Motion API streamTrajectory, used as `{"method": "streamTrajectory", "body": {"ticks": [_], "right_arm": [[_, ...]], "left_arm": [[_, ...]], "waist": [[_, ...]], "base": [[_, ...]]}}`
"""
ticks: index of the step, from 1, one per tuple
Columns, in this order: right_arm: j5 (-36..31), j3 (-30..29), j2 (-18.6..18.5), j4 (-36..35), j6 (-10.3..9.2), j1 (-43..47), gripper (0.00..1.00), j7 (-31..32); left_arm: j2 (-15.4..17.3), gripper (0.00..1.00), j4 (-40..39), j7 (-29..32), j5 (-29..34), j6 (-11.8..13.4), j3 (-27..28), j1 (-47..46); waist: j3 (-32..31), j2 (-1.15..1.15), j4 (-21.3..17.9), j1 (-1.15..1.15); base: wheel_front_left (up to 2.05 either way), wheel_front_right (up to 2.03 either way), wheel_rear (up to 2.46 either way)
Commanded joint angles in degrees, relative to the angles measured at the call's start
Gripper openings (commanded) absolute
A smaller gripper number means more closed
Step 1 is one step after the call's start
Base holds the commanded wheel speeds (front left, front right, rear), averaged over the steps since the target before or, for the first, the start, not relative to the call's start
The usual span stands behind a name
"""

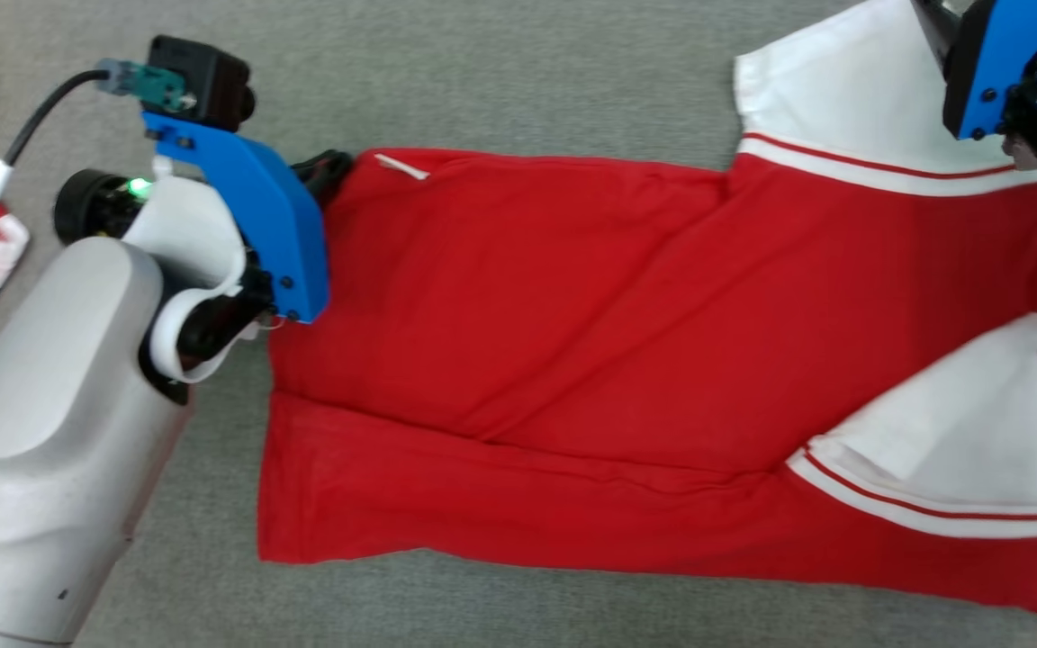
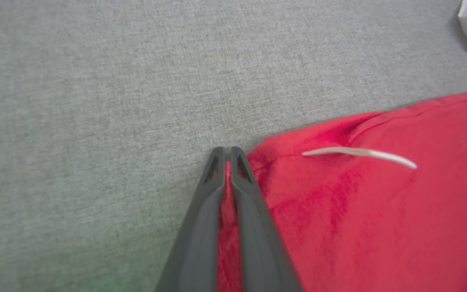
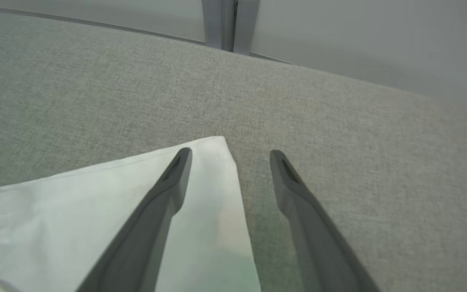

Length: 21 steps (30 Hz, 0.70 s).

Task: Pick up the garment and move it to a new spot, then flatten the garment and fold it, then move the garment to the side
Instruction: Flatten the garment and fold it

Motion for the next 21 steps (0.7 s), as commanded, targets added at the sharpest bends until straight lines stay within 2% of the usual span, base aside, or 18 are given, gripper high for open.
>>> {"method": "streamTrajectory", "body": {"ticks": [1, 7, 8, 9, 10, 13, 18, 21], "right_arm": [[-0.46, -0.32, -0.59, 1.33, 0.01, -0.92, 1.00, -0.21], [-2.32, -0.59, -0.98, 6.37, 0.01, -0.09, 1.00, 2.77], [-2.28, -0.45, -1.02, 7.03, 0.01, -0.09, 0.80, 3.22], [-2.05, -0.15, -0.98, 7.35, 0.01, -0.09, 0.23, 3.27], [-1.78, 0.15, -1.11, 7.33, 0.01, -0.13, 0.00, 2.72], [-0.73, 0.60, -2.50, 6.96, -0.01, -1.31, 0.00, 0.33], [1.34, 1.35, -2.87, 4.54, 0.00, -1.50, 0.00, -6.91], [3.76, 1.72, -3.42, 4.07, 0.00, -0.35, 0.00, -10.12]], "left_arm": [[-0.64, 0.00, 0.64, -0.26, 0.42, -0.36, -0.77, -0.30], [-2.50, 0.00, 1.87, -2.73, 0.30, -1.50, -1.44, -0.80], [-2.61, 0.00, 2.14, -3.01, 0.35, -1.44, -1.49, -0.89], [-2.67, 0.00, 2.43, -3.27, 0.36, -1.47, -1.52, -0.94], [-2.77, 0.00, 2.74, -3.60, 0.35, -1.52, -1.46, -0.97], [-2.84, 0.00, 3.54, -5.19, 0.74, -1.33, -1.05, -1.05], [-1.98, 0.00, 4.99, -11.50, 2.45, 0.03, 0.74, -0.38], [-1.65, 0.00, 5.89, -13.85, 2.03, -0.06, 1.69, 0.94]], "waist": [[1.35, 0.00, 1.93, -0.01], [1.03, 0.00, 3.93, -0.01], [0.99, 0.00, 4.03, -0.01], [0.95, 0.00, 4.08, -0.01], [0.94, 0.00, 4.06, -0.01], [0.77, 0.00, 3.72, -0.01], [-0.83, 0.00, 2.19, -0.01], [-2.43, 0.00, 0.97, -0.01]], "base": [[0.00, 0.00, 0.00], [0.00, 0.00, 0.00], [0.00, 0.00, 0.00], [0.00, 0.00, 0.00], [0.00, 0.00, 0.00], [0.00, 0.00, 0.00], [0.00, 0.00, 0.00], [0.00, 0.00, 0.00]]}}
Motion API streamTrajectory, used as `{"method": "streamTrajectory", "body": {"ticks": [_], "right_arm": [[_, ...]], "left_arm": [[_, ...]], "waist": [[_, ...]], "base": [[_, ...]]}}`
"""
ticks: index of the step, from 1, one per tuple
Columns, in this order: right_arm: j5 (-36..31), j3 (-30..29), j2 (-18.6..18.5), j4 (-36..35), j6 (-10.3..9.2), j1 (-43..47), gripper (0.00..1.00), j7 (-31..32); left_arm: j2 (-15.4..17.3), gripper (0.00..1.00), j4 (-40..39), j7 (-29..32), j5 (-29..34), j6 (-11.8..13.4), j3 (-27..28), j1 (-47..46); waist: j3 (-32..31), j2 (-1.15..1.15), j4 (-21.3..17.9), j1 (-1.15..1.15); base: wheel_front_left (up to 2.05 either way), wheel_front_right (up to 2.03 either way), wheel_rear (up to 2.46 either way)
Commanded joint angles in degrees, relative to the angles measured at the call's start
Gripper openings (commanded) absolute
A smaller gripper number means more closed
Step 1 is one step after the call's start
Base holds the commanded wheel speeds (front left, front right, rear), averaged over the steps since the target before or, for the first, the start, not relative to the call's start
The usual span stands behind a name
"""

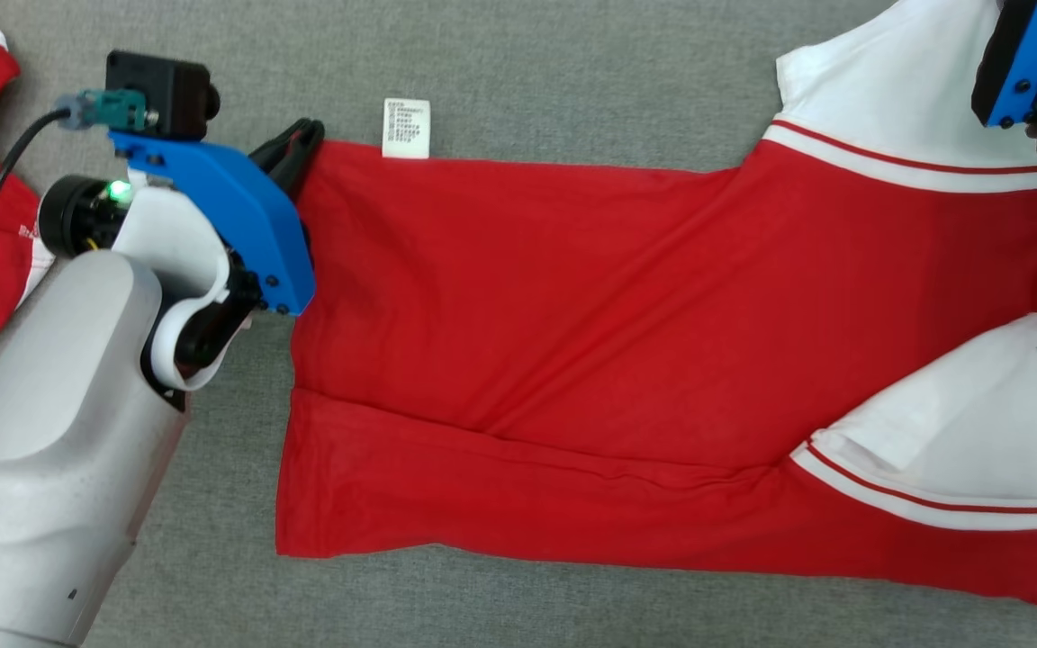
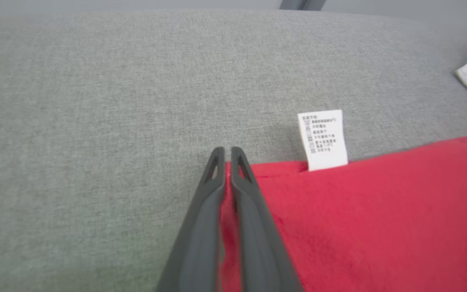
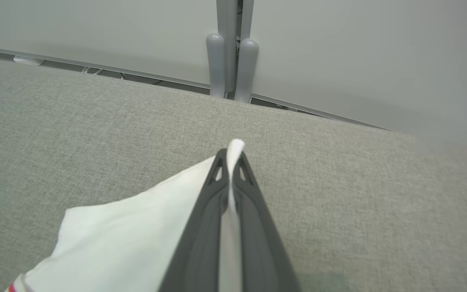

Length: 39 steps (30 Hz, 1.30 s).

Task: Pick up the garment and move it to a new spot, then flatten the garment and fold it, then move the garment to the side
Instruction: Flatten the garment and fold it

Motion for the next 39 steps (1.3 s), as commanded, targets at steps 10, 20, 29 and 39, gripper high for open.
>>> {"method": "streamTrajectory", "body": {"ticks": [10, 20, 29, 39], "right_arm": [[8.34, 4.63, -2.66, -4.91, -0.01, 8.39, 0.00, -3.28], [15.48, 5.43, -6.03, -15.43, -0.01, 22.84, 0.00, -2.02], [18.88, 2.75, -5.57, -27.29, -0.01, 38.49, 0.00, 2.96], [18.51, -0.40, -2.63, -36.05, -0.01, 48.89, 0.00, 6.47]], "left_arm": [[1.04, 0.00, 0.41, -8.11, -1.30, -0.13, 2.32, 7.13], [1.84, 0.00, -1.96, -17.35, -2.25, -2.49, 1.98, 17.25], [3.06, 0.00, -0.62, -23.85, -0.46, -2.81, 1.04, 23.08], [2.25, 0.00, 2.81, -27.64, 0.52, -2.68, 0.30, 25.35]], "waist": [[-6.52, 0.00, -4.18, 0.00], [-12.39, 0.00, -5.08, 0.00], [-15.56, 0.00, -5.90, 0.00], [-16.84, 0.00, -7.20, 0.00]], "base": [[0.00, 0.00, 0.00], [0.00, 0.00, 0.00], [0.00, 0.00, 0.00], [0.00, 0.00, 0.00]]}}
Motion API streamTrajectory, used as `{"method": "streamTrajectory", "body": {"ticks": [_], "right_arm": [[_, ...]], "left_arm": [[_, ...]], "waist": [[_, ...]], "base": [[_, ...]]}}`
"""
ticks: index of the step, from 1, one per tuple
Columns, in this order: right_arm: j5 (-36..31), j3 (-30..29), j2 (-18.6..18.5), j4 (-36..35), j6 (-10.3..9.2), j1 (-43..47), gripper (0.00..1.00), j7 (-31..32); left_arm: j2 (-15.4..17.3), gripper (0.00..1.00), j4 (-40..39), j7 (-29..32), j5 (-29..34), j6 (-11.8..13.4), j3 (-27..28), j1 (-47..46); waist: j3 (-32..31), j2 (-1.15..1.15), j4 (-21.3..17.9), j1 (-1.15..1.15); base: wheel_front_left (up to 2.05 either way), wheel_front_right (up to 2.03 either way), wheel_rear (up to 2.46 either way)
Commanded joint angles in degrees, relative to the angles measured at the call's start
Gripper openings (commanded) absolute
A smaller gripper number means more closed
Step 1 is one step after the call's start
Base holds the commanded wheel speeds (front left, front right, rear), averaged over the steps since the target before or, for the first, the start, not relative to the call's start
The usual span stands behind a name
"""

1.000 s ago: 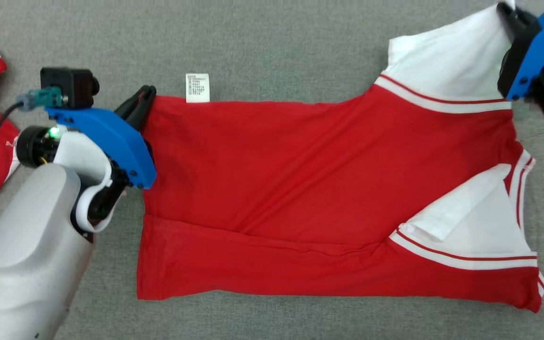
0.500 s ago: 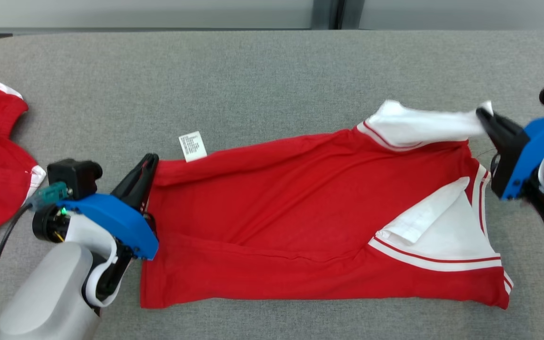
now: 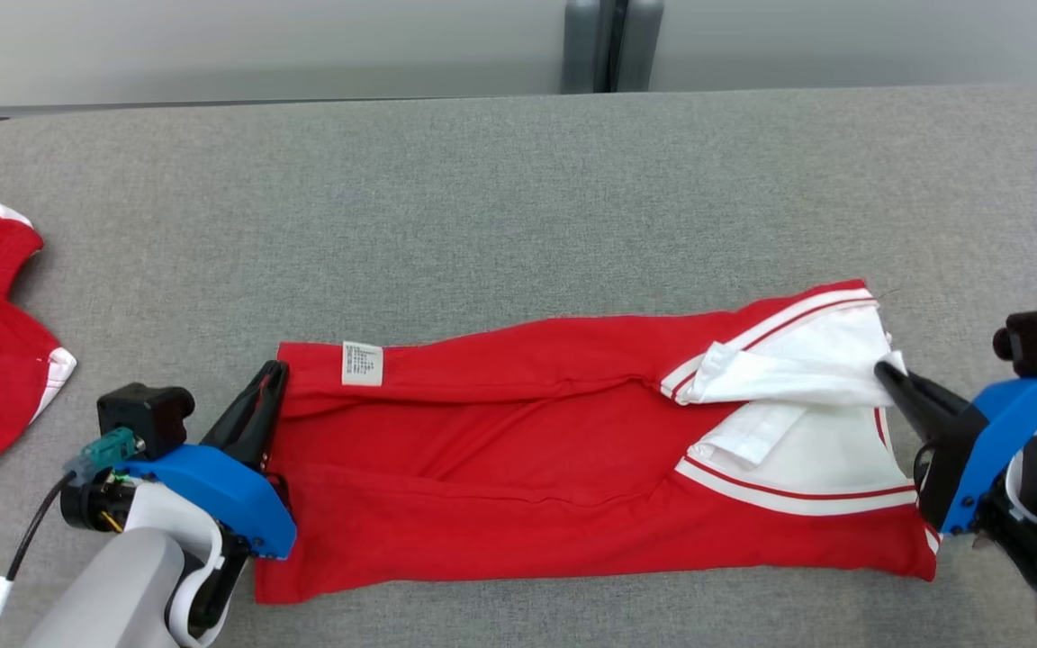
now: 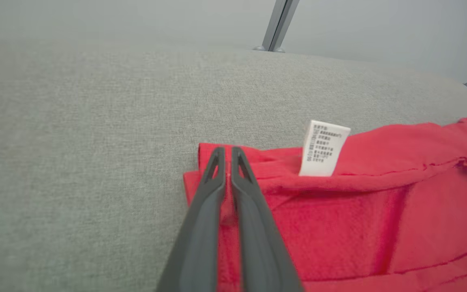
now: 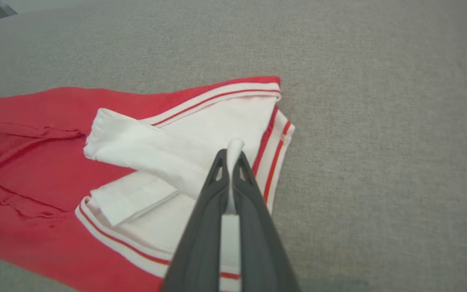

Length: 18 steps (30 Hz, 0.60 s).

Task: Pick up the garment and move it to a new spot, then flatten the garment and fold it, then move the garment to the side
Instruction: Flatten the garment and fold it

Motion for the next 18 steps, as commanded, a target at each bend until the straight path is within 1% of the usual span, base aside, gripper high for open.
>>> {"method": "streamTrajectory", "body": {"ticks": [1, 4, 5, 6, 7, 8, 9, 10, 13, 18], "right_arm": [[-0.31, -0.33, 0.47, -0.79, 0.01, 1.33, 0.00, 0.35], [-0.12, -1.24, 1.58, -2.92, 0.01, 4.01, 0.00, 1.45], [-0.04, -1.49, 1.89, -3.55, 0.01, 4.74, 0.00, 1.75], [-0.15, -1.70, 2.13, -4.11, 0.01, 5.31, 0.00, 1.92], [-0.33, -1.93, 2.43, -4.51, 0.01, 5.96, 0.01, 2.12], [-0.51, -2.07, 2.68, -4.86, 0.01, 6.69, 0.44, 2.21], [-0.71, -2.16, 2.83, -5.33, 0.01, 7.39, 0.84, 2.24], [-0.94, -2.18, 2.90, -5.74, 0.01, 8.08, 1.00, 2.26], [-1.25, -2.29, 3.02, -6.90, 0.01, 9.98, 1.00, 1.64], [-3.29, -3.90, 3.99, -9.02, 0.01, 12.86, 1.00, -0.87]], "left_arm": [[-0.19, 0.00, 0.34, -0.50, 0.22, 0.25, 0.08, 0.37], [-0.59, 0.00, 1.45, -1.45, -0.56, 0.52, 0.61, 1.05], [-0.71, 0.07, 1.77, -1.69, -0.69, 0.67, 0.72, 1.14], [-0.88, 0.29, 2.07, -2.01, -0.86, 0.82, 0.87, 1.14], [-1.07, 0.43, 2.26, -2.19, -1.13, 0.90, 0.99, 1.25], [-1.26, 0.75, 2.48, -2.43, -1.33, 0.98, 1.08, 1.47], [-1.51, 1.00, 2.63, -2.56, -1.67, 0.99, 1.23, 1.72], [-1.85, 1.00, 2.70, -2.90, -2.09, 0.89, 1.52, 2.00], [-2.69, 1.00, 2.31, -4.83, -3.04, 0.74, 2.65, 2.56], [-3.72, 1.00, 0.52, -7.60, -1.76, 1.31, 5.02, 4.09]], "waist": [[-0.14, 0.00, -0.15, 0.00], [-0.39, 0.00, -0.38, 0.00], [-0.46, 0.00, -0.45, 0.00], [-0.53, 0.00, -0.51, 0.00], [-0.61, 0.00, -0.55, 0.00], [-0.70, 0.00, -0.54, 0.00], [-0.81, 0.00, -0.51, 0.00], [-0.96, 0.00, -0.45, 0.00], [-1.62, 0.00, -0.14, 0.00], [-3.05, 0.00, 0.55, 0.00]], "base": [[0.00, 0.00, 0.00], [0.00, 0.00, 0.00], [0.00, 0.00, 0.00], [0.00, 0.00, 0.00], [0.00, 0.00, 0.00], [0.00, 0.00, 0.00], [0.00, 0.00, 0.00], [0.00, 0.00, 0.00], [0.00, 0.00, 0.00], [0.00, 0.00, 0.00]]}}
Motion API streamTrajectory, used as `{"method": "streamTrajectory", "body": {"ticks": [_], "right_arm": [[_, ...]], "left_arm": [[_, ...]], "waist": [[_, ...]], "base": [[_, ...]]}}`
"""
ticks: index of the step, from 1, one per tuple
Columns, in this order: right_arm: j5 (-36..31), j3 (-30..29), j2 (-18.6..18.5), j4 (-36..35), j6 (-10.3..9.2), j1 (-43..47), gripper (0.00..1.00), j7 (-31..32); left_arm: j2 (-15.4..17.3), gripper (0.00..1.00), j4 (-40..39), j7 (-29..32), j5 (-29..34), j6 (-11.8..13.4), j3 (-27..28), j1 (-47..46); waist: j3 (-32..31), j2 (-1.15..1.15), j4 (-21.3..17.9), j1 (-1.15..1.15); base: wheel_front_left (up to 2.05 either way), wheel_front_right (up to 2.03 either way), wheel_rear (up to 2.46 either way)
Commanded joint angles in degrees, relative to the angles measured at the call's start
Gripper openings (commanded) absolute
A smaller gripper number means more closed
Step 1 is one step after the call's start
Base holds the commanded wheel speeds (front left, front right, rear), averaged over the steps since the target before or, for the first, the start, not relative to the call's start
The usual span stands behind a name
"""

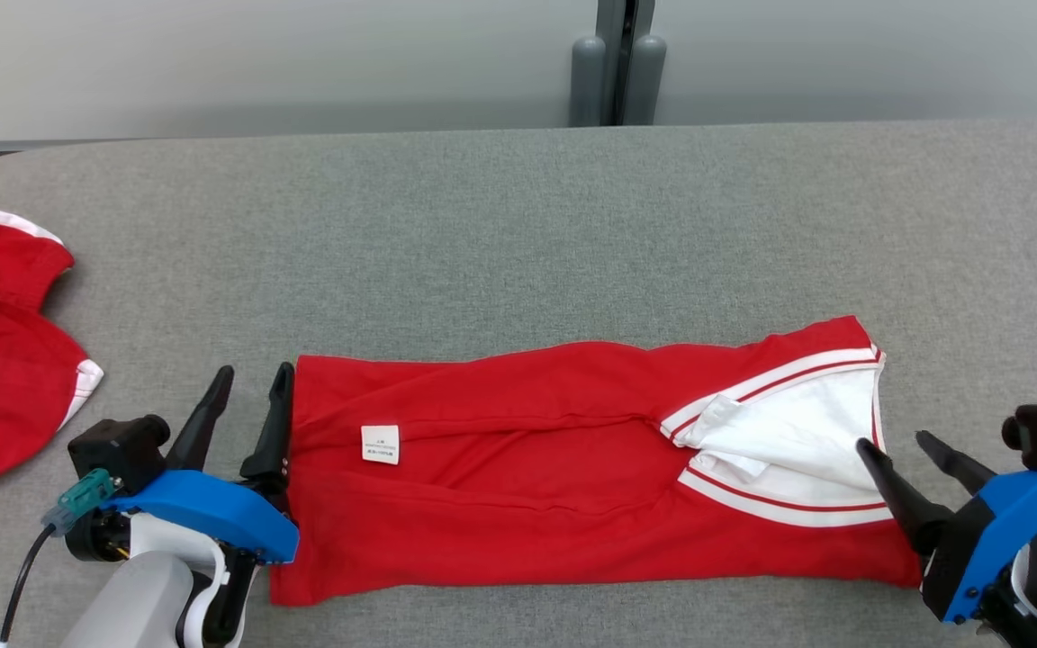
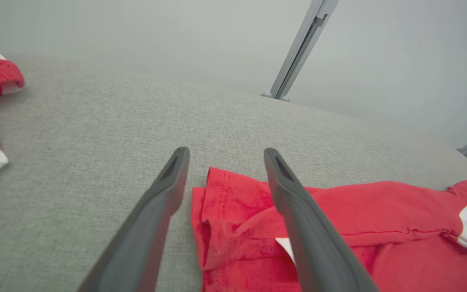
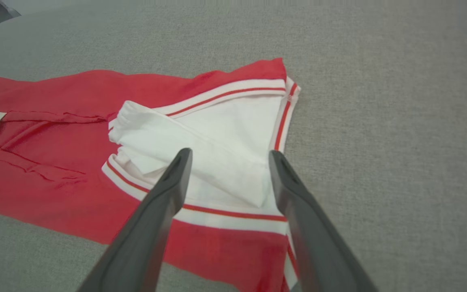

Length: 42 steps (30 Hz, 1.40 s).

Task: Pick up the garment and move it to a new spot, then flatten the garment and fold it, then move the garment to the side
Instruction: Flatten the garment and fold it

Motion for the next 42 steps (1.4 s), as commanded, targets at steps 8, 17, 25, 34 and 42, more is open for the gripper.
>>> {"method": "streamTrajectory", "body": {"ticks": [8, 17, 25, 34, 42], "right_arm": [[-6.38, -5.73, 4.57, 0.72, 0.01, 1.07, 1.00, -4.95], [-10.24, -8.73, 10.08, 11.63, 0.01, -4.66, 1.00, -6.68], [-15.53, -12.20, 12.52, 25.78, 0.01, -11.74, 1.00, -7.08], [-18.74, -11.34, 13.32, 37.27, 0.01, -15.05, 0.80, -6.85], [-17.70, -11.07, 12.55, 36.04, 0.00, -15.51, 0.00, -11.11]], "left_arm": [[-2.63, 1.00, -8.53, -0.68, 8.75, 1.92, 10.90, 4.70], [-4.75, 1.00, -8.82, -0.71, 15.71, 0.89, 15.20, 7.28], [-5.83, 1.00, -6.49, -0.72, 17.44, -0.23, 15.63, 5.61], [-6.15, 1.00, -5.11, -0.72, 18.14, -1.00, 15.98, 5.27], [-5.66, 1.00, -4.96, -0.72, 18.66, -0.76, 16.80, 6.18]], "waist": [[-2.29, 0.00, 0.89, 0.00], [-3.19, 0.00, 1.20, 0.00], [-2.75, 0.00, 2.45, 0.00], [-2.92, 0.00, 3.22, 0.00], [-3.80, 0.00, 2.20, 0.00]], "base": [[0.00, 0.00, 0.00], [0.00, 0.00, 0.00], [0.00, 0.00, 0.00], [0.00, 0.00, 0.00], [0.00, 0.00, 0.00]]}}
